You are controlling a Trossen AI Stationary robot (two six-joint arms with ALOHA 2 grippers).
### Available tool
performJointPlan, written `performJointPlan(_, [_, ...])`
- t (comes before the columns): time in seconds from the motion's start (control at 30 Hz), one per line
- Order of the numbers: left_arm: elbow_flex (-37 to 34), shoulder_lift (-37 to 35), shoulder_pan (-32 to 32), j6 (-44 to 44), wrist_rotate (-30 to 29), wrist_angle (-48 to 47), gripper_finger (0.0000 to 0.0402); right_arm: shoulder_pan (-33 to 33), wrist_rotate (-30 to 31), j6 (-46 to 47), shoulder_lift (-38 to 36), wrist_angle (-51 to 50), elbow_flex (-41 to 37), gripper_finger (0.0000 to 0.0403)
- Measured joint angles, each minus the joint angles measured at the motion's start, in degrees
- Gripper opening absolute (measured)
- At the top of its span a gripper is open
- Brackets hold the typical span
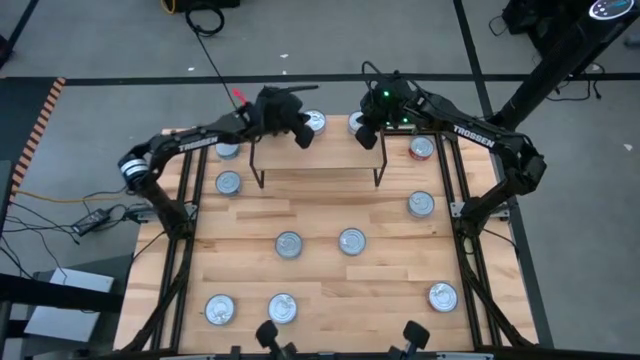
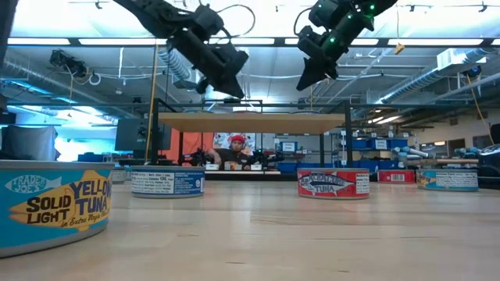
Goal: Stack canned seafood by type on shelf
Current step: Adjust the red tuna can on the shelf
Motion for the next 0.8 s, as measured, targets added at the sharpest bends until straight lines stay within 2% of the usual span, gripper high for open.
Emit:
performJointPlan(0.2, [12.04,8.09,0.99,3.52,-0.41,-14.78,0.0,0.17,-0.04,0.87,0.0,-0.68,0.0,0.0005])
performJointPlan(0.3, [15.63,11.13,0.99,4.36,-0.31,-19.19,0.0,0.29,-0.07,0.98,0.0,-0.87,0.0,0.0005])
performJointPlan(0.8, [16.84,11.68,0.3,5.11,3.13,-18.66,0.0,0.27,-1.07,-0.12,0.0,-0.05,0.02,0.0005])
